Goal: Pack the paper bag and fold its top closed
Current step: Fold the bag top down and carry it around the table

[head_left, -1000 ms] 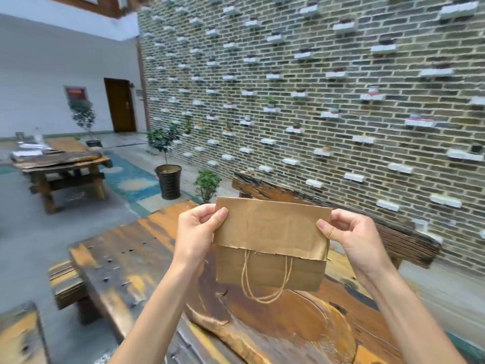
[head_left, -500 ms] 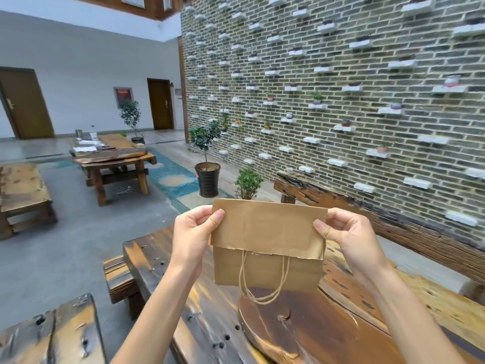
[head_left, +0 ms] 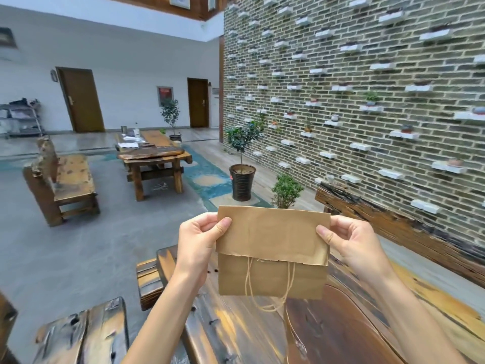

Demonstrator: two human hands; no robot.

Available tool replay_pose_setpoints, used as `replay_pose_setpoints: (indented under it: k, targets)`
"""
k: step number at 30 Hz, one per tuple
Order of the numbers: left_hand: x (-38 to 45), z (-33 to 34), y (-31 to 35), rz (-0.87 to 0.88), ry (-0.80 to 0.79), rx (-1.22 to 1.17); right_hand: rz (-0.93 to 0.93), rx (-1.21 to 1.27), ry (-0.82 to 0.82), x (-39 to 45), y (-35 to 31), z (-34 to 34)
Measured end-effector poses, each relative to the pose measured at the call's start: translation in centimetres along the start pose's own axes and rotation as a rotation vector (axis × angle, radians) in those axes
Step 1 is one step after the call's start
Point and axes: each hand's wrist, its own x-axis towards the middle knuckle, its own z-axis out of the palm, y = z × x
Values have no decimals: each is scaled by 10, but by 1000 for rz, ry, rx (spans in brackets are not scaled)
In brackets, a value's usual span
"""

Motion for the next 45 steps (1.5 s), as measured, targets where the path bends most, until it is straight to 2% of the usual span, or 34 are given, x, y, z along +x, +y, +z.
replay_pose_setpoints:
  k: [11, 21, 34, 45]
  targets:
    - [170, -28, -42, -20, -11, -25, -1, -66, -36, 145, 38, 81]
    - [270, -32, -87, -86, -136, -38, 99, -31, 129, 212, 79, 113]
    - [447, -28, -177, -201, -444, -49, 214, -185, 302, 311, 135, 167]
    - [512, -9, -281, -366, -726, 97, 466, -321, 465, 324, 223, 188]
